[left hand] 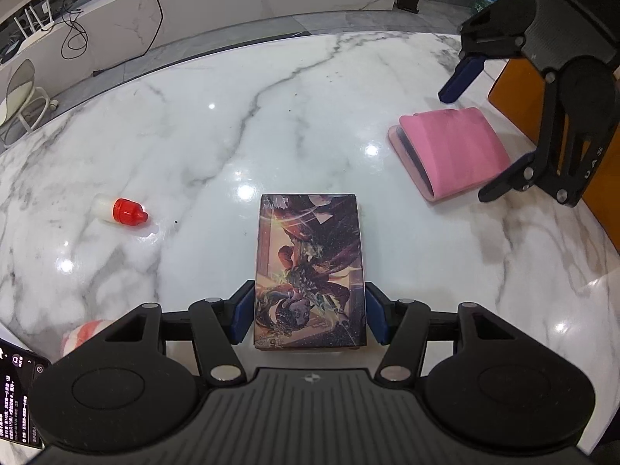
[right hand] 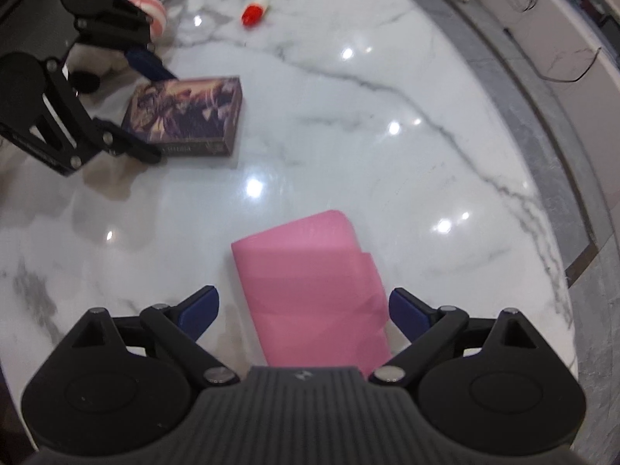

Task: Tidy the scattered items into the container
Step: 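Lift and carry the comic book and pink pouch over the orange box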

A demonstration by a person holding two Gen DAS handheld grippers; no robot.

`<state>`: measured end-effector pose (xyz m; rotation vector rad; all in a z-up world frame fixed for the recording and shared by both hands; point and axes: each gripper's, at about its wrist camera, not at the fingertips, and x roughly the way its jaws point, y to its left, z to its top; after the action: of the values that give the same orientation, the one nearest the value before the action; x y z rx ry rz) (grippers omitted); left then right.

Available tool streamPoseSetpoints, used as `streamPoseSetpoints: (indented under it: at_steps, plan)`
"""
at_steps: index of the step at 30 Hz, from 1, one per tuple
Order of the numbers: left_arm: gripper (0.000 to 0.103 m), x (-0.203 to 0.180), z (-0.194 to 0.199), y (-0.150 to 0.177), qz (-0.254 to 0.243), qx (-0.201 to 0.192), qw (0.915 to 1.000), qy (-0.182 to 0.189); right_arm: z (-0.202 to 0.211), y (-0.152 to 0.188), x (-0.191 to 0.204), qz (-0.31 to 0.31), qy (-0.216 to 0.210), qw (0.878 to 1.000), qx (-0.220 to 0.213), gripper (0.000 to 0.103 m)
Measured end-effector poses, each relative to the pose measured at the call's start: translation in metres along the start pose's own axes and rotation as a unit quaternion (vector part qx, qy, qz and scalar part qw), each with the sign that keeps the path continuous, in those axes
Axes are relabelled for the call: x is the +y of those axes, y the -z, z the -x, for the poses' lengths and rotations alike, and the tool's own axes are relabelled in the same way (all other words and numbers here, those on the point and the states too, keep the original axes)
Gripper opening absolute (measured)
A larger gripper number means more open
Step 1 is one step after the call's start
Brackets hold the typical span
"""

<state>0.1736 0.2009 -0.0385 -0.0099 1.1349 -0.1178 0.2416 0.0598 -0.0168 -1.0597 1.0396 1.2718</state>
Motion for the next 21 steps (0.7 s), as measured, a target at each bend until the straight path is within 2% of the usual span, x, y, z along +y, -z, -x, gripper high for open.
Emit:
streamPoseSetpoints:
  at_steps: [12,21]
  plan:
    - [0.067,0.001,0.000,0.000,0.002,0.000,1.0000,0.004,-0.024,-0.004,-0.012,-0.015,-0.001,0.999,0.036,0.097]
    - [0.067,0.001,0.000,-0.002,0.000,0.002,1.0000,0.002,-0.021,0.003,-0.007,-0.043,-0.001,0.998,0.039,0.096]
